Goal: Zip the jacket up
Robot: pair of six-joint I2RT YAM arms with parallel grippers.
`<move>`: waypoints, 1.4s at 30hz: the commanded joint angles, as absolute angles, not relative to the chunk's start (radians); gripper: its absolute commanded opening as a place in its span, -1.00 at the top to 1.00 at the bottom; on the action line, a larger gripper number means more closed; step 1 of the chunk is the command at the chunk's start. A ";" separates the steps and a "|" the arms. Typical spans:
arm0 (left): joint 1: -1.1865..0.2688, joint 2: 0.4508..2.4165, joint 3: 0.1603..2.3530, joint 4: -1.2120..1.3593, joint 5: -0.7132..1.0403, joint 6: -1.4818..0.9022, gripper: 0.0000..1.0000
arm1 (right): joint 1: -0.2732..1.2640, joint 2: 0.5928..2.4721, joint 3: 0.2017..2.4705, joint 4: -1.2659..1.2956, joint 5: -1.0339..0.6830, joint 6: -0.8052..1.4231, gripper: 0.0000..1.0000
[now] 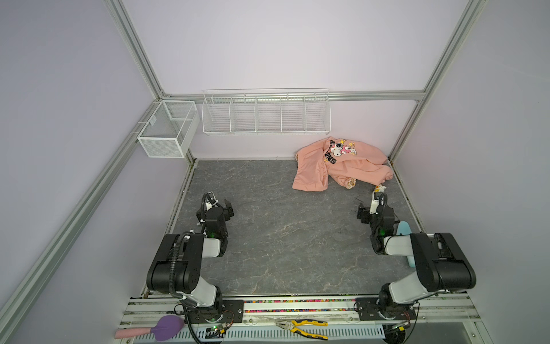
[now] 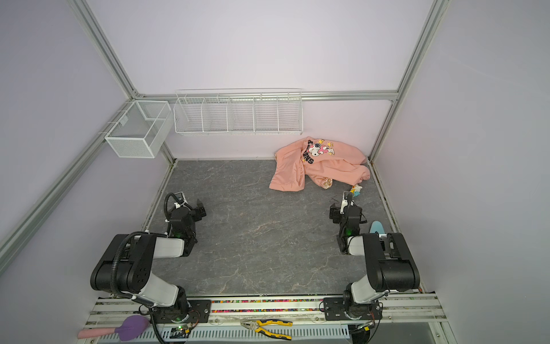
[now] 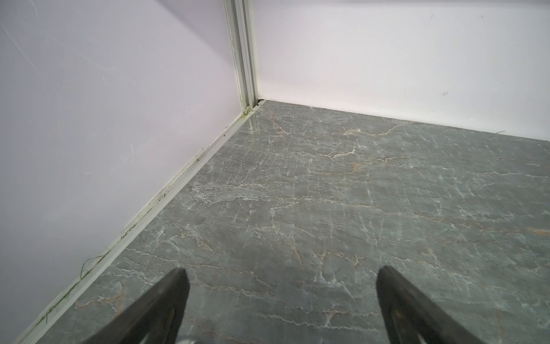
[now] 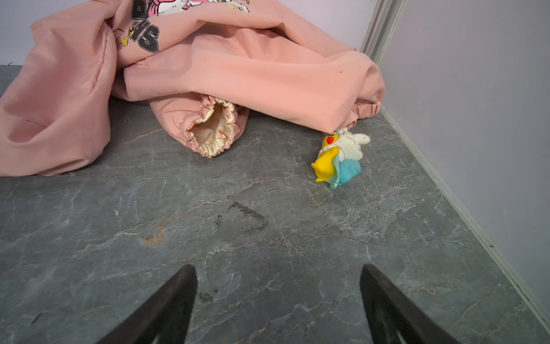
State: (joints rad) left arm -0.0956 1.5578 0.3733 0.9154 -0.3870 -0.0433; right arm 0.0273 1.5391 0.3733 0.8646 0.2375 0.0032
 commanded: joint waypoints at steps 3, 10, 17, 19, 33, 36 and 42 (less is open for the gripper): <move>-0.090 1.560 0.386 0.933 -0.376 -0.034 -0.98 | 0.021 1.526 0.379 0.870 0.224 -0.010 -0.76; -0.089 1.560 0.386 0.933 -0.376 -0.034 -0.98 | 0.021 1.526 0.379 0.870 0.224 -0.009 -0.76; -0.089 1.560 0.387 0.933 -0.376 -0.034 -0.98 | 0.021 1.527 0.379 0.870 0.224 -0.009 -0.76; -0.089 1.560 0.387 0.931 -0.376 -0.034 -0.97 | 0.022 1.527 0.379 0.870 0.224 -0.009 -0.76; -0.091 1.497 0.420 0.819 -0.442 -0.061 -0.98 | 0.018 1.437 0.421 0.720 0.290 0.025 -0.77; -0.091 1.454 0.507 0.621 -0.471 -0.077 -0.98 | 0.019 1.377 0.482 0.580 0.276 0.014 -0.76; -0.095 1.311 0.592 0.418 -0.501 -0.122 -0.98 | 0.020 1.243 0.595 0.401 0.232 0.106 -0.76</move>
